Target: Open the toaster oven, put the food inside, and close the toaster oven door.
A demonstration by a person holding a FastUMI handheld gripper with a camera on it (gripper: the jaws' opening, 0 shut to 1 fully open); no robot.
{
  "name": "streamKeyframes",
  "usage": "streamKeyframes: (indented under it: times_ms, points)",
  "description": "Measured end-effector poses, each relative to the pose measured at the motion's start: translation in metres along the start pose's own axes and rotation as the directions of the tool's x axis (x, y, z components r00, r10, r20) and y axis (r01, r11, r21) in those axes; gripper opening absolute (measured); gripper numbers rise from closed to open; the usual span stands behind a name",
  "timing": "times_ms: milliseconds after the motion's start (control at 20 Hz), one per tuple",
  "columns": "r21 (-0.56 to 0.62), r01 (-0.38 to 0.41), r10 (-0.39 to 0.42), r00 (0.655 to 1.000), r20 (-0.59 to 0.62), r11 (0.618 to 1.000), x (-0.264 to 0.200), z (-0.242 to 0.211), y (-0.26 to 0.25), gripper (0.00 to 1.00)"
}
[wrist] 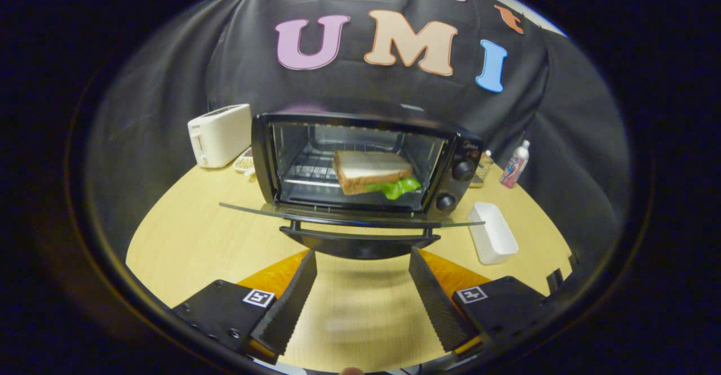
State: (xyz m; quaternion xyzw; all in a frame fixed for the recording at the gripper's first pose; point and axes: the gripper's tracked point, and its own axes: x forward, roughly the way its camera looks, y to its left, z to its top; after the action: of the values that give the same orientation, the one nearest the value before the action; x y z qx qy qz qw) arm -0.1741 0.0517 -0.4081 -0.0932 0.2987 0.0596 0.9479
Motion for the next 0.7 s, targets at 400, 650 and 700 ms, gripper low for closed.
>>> streamKeyframes:
  times_ms: [400, 650, 700]
  points:
    - [0.085, -0.03, 0.02, 0.993, 0.112, 0.996, 0.028, 0.067, 0.003, 1.0]
    - [0.12, -0.045, 0.026, 0.987, 0.16, 0.992, 0.046, 0.099, 0.004, 1.0]
    - [0.124, -0.048, 0.027, 0.986, 0.166, 0.991, 0.047, 0.103, 0.005, 1.0]
